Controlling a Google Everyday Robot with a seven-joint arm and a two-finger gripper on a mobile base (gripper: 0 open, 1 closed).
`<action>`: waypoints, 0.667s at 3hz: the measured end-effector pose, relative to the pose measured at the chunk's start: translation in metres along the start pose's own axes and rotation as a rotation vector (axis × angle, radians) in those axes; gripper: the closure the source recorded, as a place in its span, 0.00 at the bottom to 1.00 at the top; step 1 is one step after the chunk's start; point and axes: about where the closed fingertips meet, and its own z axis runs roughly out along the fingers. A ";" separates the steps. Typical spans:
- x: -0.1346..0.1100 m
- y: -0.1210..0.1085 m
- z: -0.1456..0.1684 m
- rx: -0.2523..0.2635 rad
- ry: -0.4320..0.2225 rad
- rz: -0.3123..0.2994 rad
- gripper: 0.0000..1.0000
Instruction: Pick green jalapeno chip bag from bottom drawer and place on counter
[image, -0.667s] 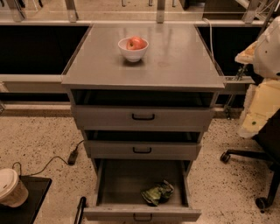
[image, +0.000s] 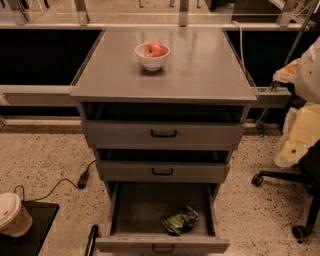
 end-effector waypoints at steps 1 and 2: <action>0.043 0.021 0.050 -0.061 -0.078 0.094 0.00; 0.098 0.058 0.130 -0.162 -0.215 0.249 0.00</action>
Offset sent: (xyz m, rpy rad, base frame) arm -0.0612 -0.0959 -0.2871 0.5892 0.2476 -0.2714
